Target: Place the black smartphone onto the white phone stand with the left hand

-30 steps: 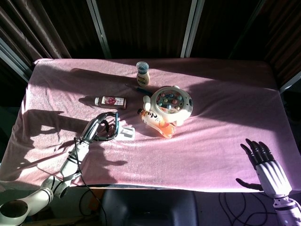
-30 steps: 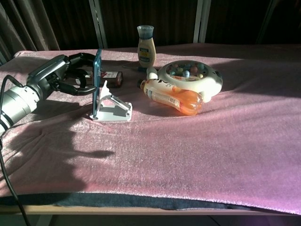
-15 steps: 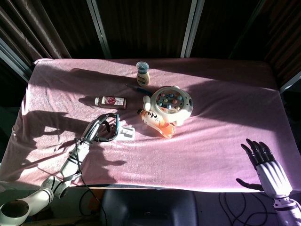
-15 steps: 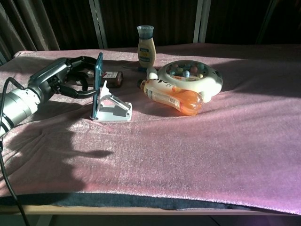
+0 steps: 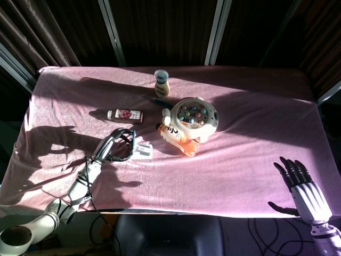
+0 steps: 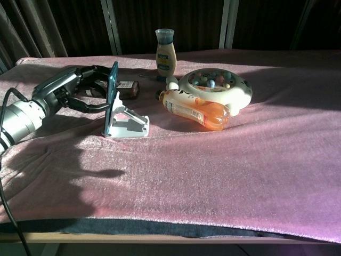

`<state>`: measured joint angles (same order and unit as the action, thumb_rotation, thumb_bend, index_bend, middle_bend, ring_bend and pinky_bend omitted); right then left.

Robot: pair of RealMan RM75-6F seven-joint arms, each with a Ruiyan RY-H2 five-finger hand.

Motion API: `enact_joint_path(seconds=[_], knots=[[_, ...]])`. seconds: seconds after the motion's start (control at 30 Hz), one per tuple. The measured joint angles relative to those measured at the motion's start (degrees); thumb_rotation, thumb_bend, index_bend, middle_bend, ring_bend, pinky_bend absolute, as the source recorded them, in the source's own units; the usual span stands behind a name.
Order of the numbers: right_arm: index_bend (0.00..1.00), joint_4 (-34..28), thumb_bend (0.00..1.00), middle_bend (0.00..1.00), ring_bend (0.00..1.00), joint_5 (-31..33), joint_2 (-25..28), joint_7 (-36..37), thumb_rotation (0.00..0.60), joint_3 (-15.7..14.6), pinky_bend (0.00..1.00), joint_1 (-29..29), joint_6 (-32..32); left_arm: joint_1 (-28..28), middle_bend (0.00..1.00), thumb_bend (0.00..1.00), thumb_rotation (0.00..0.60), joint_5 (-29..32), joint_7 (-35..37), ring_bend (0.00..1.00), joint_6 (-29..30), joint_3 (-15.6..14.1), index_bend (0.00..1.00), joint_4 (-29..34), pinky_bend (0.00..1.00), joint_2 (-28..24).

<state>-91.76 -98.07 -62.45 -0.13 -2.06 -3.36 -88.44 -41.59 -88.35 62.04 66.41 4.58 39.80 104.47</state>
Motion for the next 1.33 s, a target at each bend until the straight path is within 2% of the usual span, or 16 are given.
enact_joint_path(seconds=[0.1,0.2,0.3,0.5,0.67,0.77,0.87,1.0,1.13,1.2,1.33], knots=[[0.0,0.0,0.19,0.0,0.0,0.0,0.0,0.1,0.6,0.0,0.0,0.0,-0.1,-0.1,0.17,0.28,0.6,0.1,-0.1,0.27,-1.1,-0.2,0.19,0.6,0.07,-0.5],[0.0,0.0,0.19,0.0,0.0,0.0,0.1,0.3,0.6,0.0,0.0,0.1,-0.3,-0.3,0.03,0.26,0.6,0.3,-0.6,0.22,-2.4,-0.4,0.07,1.5,0.05,-1.3],[0.0,0.1,0.19,0.0,0.0,0.0,0.1,0.4,0.6,0.1,0.0,0.1,-0.3,-0.4,0.0,0.26,0.6,0.4,-1.1,0.17,-2.5,-0.4,0.0,2.6,0.04,-1.8],[0.0,0.1,0.19,0.0,0.0,0.0,0.0,0.2,0.6,0.1,0.0,0.1,-0.4,0.1,0.0,0.26,0.6,0.1,-2.8,0.1,-0.3,-0.2,0.0,4.6,0.04,-2.8],[0.0,0.2,0.19,0.0,0.0,0.2,0.1,0.4,0.6,0.2,0.0,0.3,-0.6,2.0,0.0,0.29,0.6,-0.9,-6.0,0.0,3.4,-1.0,0.0,8.3,0.0,-6.0],[0.0,0.3,0.19,0.0,0.0,0.7,0.0,-0.2,0.6,0.3,0.0,0.3,-0.3,4.3,0.0,0.32,0.6,-1.1,-12.1,0.0,5.5,-2.0,0.0,11.3,0.0,-9.2],[0.0,0.2,0.19,0.0,0.0,1.2,-0.3,-1.2,0.6,0.4,0.0,0.2,0.3,7.4,0.0,0.33,0.6,-0.6,-22.4,0.0,6.8,-3.6,0.0,16.4,0.0,-13.6],[0.0,-0.1,0.19,0.0,0.0,1.4,-0.8,-2.8,0.6,0.5,0.0,0.0,0.8,13.0,0.0,0.32,0.6,1.7,-42.2,0.0,9.6,-5.9,0.0,28.5,0.0,-21.1],[0.0,-0.4,0.19,0.0,0.0,1.4,-1.4,-4.4,0.6,0.6,0.0,-0.3,1.5,19.4,0.0,0.32,0.6,4.0,-59.7,0.0,14.2,-7.4,0.0,38.6,0.0,-26.0],[0.0,-0.5,0.19,0.0,0.0,1.8,-1.6,-4.9,0.6,0.7,0.0,-0.4,2.1,22.1,0.0,0.32,0.6,4.9,-66.3,0.0,16.0,-7.8,0.0,42.2,0.0,-27.8],[0.0,-0.8,0.19,0.0,0.0,3.2,-2.0,-5.7,0.6,1.2,0.0,-0.8,3.0,25.9,0.0,0.33,0.6,6.1,-71.0,0.0,17.8,-8.2,0.0,46.0,0.0,-30.1]])
